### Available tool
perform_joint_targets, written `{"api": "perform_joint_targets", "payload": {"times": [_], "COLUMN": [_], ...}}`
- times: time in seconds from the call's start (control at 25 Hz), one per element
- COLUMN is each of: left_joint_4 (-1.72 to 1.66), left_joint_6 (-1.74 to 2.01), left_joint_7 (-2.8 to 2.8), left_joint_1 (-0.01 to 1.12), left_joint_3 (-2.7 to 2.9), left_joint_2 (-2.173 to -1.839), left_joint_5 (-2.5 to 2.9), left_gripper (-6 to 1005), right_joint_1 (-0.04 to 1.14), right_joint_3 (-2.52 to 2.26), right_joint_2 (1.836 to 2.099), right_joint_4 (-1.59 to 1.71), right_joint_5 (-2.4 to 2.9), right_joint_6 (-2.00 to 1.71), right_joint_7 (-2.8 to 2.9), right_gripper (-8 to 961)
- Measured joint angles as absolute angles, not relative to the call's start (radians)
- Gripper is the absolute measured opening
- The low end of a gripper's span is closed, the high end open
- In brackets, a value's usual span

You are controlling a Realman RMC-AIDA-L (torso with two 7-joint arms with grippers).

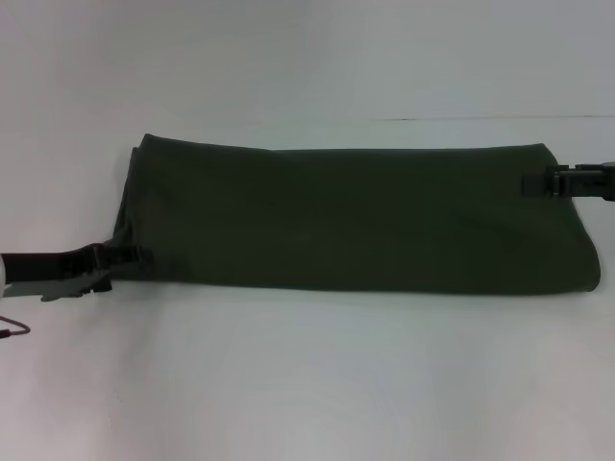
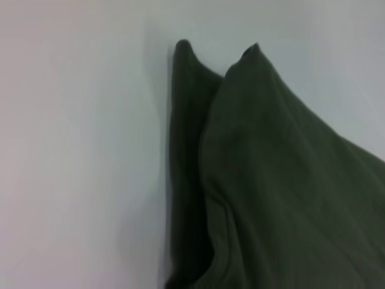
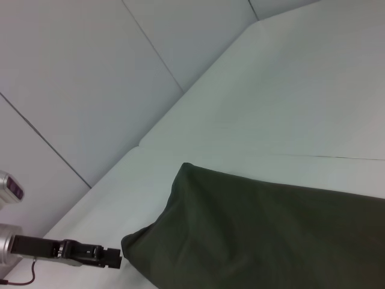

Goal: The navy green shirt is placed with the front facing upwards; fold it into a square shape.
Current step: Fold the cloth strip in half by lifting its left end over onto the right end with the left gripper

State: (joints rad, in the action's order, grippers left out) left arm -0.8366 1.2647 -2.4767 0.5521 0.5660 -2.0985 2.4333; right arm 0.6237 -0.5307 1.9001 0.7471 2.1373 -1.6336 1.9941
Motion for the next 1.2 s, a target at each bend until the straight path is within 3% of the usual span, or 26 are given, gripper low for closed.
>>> {"api": "perform_joint_targets", "payload": {"times": [0.8, 1.2], "left_joint_4": [-0.810, -0.798], "left_joint_6": [1.223, 1.260], "left_joint_7": [-2.482, -2.622], "left_joint_1": [0.571, 0.590], "left_joint_3": [0.580, 0.585], "left_joint_2": [-2.100, -2.086], "left_joint_5": [2.460, 2.475], "left_gripper": [883, 880], "right_joint_1": [0.618, 0.618], "right_joint_3": [-0.516, -0.515], "right_joint_2": [1.900, 1.899], "right_joint_4": [0.744, 0.749], "right_joint_5": [2.135, 2.135], "right_joint_6": [-1.634, -1.634], "right_joint_7": [1.995, 2.006], "right_gripper": [915, 915]}}
